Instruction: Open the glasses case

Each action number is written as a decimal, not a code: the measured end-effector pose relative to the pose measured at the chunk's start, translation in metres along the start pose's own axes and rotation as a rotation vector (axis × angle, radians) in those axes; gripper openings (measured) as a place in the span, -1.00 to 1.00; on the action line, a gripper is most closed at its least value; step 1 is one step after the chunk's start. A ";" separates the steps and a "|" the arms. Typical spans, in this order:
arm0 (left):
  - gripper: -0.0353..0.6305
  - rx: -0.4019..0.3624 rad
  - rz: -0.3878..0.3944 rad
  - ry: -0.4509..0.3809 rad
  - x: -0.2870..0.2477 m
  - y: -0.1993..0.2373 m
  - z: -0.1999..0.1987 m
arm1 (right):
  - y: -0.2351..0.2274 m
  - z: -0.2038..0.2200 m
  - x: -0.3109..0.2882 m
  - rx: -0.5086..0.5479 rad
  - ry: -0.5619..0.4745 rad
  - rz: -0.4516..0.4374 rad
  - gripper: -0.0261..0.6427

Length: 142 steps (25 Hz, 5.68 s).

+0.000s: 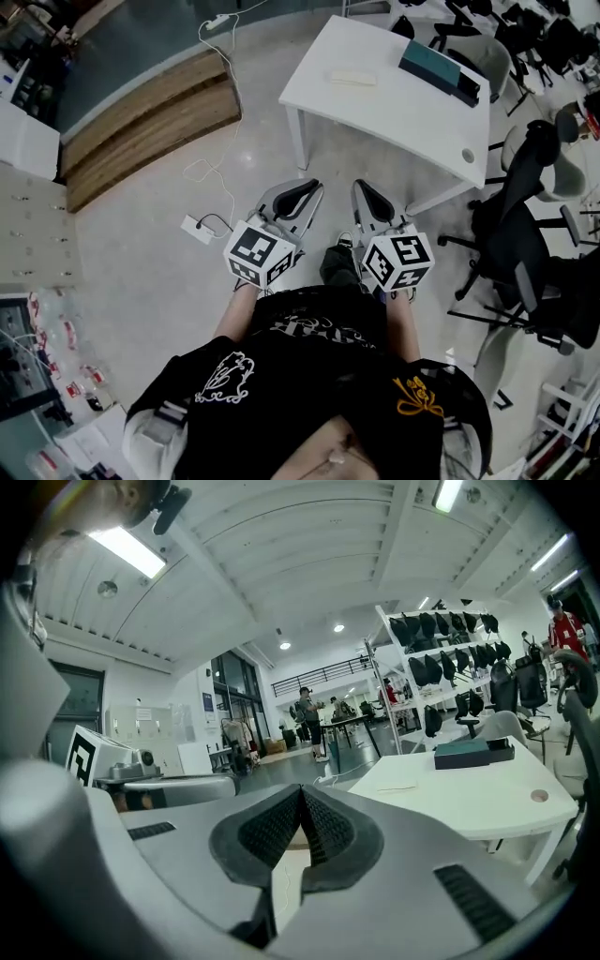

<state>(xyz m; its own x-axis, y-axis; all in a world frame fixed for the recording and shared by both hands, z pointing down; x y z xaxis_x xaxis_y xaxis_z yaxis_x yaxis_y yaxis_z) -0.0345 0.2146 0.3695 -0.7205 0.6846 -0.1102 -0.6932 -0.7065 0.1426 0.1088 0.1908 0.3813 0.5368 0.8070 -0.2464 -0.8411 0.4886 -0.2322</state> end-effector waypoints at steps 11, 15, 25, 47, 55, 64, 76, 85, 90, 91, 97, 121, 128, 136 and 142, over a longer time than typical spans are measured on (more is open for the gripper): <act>-0.82 0.019 -0.056 0.005 -0.133 0.069 -0.028 | -0.109 -0.063 -0.095 0.041 0.024 -0.065 -0.88; -0.82 0.015 -0.076 0.007 -0.170 0.081 -0.034 | -0.147 -0.074 -0.119 0.040 0.022 -0.079 -0.88; -0.82 0.019 -0.114 0.057 -0.209 0.100 -0.036 | -0.191 -0.077 -0.153 -0.014 0.041 -0.104 -0.88; -0.77 -0.005 -0.045 0.146 -0.269 0.280 -0.031 | -0.215 -0.069 -0.315 0.124 0.153 0.057 -0.81; -0.59 0.011 0.060 0.243 -0.301 0.360 0.000 | -0.245 -0.048 -0.381 0.102 0.265 0.201 -0.72; -0.48 0.032 0.194 0.480 -0.338 0.419 0.088 | -0.296 -0.005 -0.445 -0.024 0.398 0.293 -0.44; -0.28 -0.006 0.338 0.726 -0.384 0.447 0.163 | -0.343 0.035 -0.477 -0.289 0.485 0.493 -0.36; -0.32 -0.035 0.327 0.788 -0.399 0.452 0.181 | -0.347 0.056 -0.486 -0.416 0.523 0.507 -0.34; -0.38 -0.108 0.363 0.795 -0.398 0.454 0.181 | -0.345 0.057 -0.479 -0.432 0.559 0.487 -0.46; -0.37 -0.127 0.369 0.800 -0.398 0.455 0.181 | -0.344 0.058 -0.476 -0.432 0.567 0.485 -0.49; -0.36 -0.239 0.395 0.825 -0.403 0.464 0.179 | -0.335 0.046 -0.469 -0.418 0.510 0.473 -0.67; -0.37 -0.164 0.381 0.805 -0.400 0.468 0.179 | -0.377 -0.005 -0.547 -0.590 0.356 0.530 -0.67; -0.36 -0.182 0.393 0.827 -0.401 0.469 0.177 | -0.371 -0.014 -0.539 -0.570 0.334 0.514 -0.63; -0.36 -0.204 0.386 0.819 -0.402 0.464 0.173 | -0.349 -0.028 -0.506 -0.591 0.251 0.446 -0.58; -0.36 -0.125 0.389 0.731 -0.396 0.459 0.153 | -0.318 -0.030 -0.477 -0.571 0.213 0.423 -0.58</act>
<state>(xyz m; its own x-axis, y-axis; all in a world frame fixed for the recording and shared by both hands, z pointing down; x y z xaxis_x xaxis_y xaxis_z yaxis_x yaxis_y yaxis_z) -0.0649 -0.3535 0.6290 -0.7099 0.1297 -0.6922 -0.3590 -0.9123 0.1972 0.1221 -0.3600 0.5442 0.2247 0.7775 -0.5874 -0.8443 -0.1457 -0.5157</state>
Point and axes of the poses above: the fingertips, and each gripper's own axes: x backward along the fingers, y to its left, z out of its underside, the point moved 6 cm from there along x, backward along the fingers, and after that the axes turned 8 degrees about z, right-handed, at the moved point
